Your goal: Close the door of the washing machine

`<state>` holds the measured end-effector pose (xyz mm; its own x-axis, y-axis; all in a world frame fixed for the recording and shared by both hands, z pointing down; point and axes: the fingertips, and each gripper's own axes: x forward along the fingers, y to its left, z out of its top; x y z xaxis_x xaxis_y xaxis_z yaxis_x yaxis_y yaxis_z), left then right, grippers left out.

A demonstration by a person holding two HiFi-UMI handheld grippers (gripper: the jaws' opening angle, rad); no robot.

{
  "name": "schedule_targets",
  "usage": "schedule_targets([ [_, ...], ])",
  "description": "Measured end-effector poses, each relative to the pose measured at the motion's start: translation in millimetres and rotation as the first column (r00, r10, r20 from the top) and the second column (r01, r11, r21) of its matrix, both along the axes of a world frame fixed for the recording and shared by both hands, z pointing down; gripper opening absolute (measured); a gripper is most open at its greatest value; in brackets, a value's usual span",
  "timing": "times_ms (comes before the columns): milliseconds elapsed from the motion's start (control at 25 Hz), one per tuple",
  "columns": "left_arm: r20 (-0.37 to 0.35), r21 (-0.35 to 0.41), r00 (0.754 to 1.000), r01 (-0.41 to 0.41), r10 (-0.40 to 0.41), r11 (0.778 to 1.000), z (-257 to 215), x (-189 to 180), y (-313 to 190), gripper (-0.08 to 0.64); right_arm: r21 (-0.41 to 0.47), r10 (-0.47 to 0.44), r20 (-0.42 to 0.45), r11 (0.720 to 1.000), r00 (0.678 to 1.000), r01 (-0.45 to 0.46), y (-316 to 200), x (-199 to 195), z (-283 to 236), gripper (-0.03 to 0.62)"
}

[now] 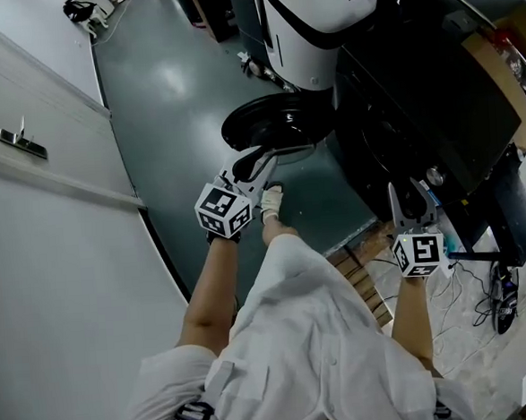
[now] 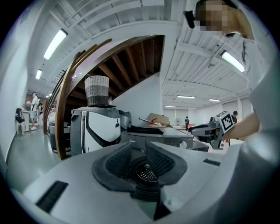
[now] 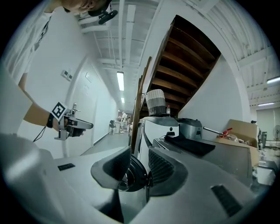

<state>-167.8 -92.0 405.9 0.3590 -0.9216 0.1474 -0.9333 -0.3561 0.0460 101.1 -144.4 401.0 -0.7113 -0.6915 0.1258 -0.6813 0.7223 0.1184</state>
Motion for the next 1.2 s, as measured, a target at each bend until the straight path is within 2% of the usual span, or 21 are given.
schedule_targets([
  [360, 0.039, -0.075, 0.998, -0.044, 0.047, 0.996, 41, -60, -62, 0.214, -0.047, -0.01, -0.029, 0.999, 1.0, 0.009, -48, -50, 24, 0.16],
  [560, 0.065, -0.143, 0.993, -0.093, 0.103, 0.985, 74, -87, -99, 0.292, -0.076, -0.002, -0.037, 0.997, 0.999, -0.001, -75, -77, 39, 0.161],
  [760, 0.089, -0.203, 0.985, -0.124, 0.145, 0.971, 101, -120, -139, 0.313, -0.104, 0.0, -0.045, 0.995, 0.999, -0.005, -103, -106, 55, 0.166],
  [1000, 0.186, -0.336, 0.951, -0.173, 0.246, 0.926, 149, -159, -186, 0.331, -0.122, -0.003, -0.052, 0.993, 0.999, -0.004, -128, -142, 66, 0.172],
  [1200, 0.241, -0.457, 0.909, -0.202, 0.339, 0.866, 203, -176, -208, 0.341, -0.133, -0.008, -0.064, 0.991, 0.998, -0.001, -141, -161, 73, 0.176],
])
